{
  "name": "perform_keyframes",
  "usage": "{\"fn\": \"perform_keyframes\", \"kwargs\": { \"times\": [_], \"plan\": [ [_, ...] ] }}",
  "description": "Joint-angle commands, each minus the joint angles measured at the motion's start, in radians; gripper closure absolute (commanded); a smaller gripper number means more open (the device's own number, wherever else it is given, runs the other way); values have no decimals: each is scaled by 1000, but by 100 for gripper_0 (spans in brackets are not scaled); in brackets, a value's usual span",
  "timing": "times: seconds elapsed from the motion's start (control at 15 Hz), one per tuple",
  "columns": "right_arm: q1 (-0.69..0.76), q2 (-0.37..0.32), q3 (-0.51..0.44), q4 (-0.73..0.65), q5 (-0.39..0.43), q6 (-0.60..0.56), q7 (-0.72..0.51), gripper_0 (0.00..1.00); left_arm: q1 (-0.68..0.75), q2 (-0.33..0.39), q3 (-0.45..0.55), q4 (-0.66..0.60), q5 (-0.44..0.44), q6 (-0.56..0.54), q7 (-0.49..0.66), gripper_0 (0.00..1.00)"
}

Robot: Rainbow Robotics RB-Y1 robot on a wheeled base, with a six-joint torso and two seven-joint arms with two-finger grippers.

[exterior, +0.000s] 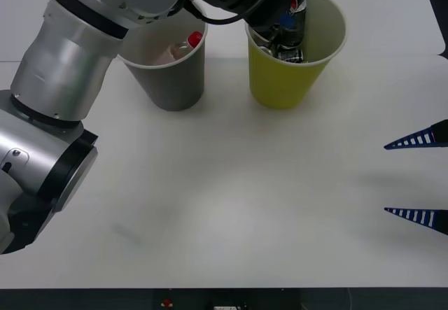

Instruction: Put the can into the green bin and the plastic bottle into the gray bin

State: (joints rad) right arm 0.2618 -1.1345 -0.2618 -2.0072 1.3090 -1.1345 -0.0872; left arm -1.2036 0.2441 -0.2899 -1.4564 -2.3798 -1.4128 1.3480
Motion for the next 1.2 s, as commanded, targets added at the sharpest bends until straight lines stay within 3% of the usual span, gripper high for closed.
{"fn": "perform_keyframes", "kwargs": {
  "times": [0.07,0.27,0.53,0.6,0.67,0.93,1.07,1.2],
  "plan": [
    [0,0,0,0,0,0,0,0,-45,-40,-20,129,-29,100,-10,100],
    [0,0,0,0,0,0,0,0,-51,-48,-68,186,-49,190,-10,100],
    [0,0,0,0,0,0,0,0,-51,-48,-71,188,-59,189,-36,100],
    [0,0,0,0,0,0,0,0,-51,-48,-71,188,-64,189,-47,55],
    [0,0,0,0,0,0,0,0,-51,-48,-71,188,-65,186,-56,0],
    [0,0,0,0,0,0,0,0,-45,-43,-60,169,-47,164,-108,0],
    [0,0,0,0,0,0,0,0,9,-19,-31,96,-25,161,-164,0],
    [0,0,0,0,0,0,0,0,87,24,2,7,54,160,-239,0]
  ]
}}
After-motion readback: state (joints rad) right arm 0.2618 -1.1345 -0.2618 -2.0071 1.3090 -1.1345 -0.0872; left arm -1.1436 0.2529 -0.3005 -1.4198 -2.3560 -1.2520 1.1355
